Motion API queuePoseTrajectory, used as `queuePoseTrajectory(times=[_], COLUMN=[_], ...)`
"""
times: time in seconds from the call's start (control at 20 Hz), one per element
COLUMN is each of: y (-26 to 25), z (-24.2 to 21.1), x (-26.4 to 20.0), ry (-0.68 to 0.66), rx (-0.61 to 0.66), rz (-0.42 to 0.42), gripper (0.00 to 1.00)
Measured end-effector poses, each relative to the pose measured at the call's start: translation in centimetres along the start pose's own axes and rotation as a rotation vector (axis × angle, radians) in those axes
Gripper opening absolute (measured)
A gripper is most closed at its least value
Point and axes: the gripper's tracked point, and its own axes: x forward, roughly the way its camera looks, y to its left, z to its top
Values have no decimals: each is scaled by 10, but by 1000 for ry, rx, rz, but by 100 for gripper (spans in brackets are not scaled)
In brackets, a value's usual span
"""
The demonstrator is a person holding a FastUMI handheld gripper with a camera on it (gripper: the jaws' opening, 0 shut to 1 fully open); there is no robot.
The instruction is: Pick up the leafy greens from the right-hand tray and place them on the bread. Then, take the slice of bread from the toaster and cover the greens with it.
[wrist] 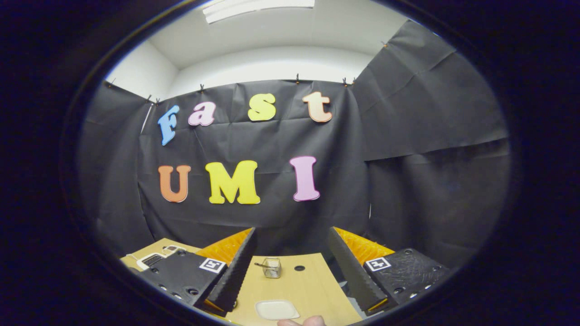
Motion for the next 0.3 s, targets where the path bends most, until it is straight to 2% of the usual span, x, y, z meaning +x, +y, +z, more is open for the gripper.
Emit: queuePoseTrajectory(times=[0.3], y=[9], z=[-3], x=[7], ry=[7], rx=[72], rz=[63], gripper=[96])
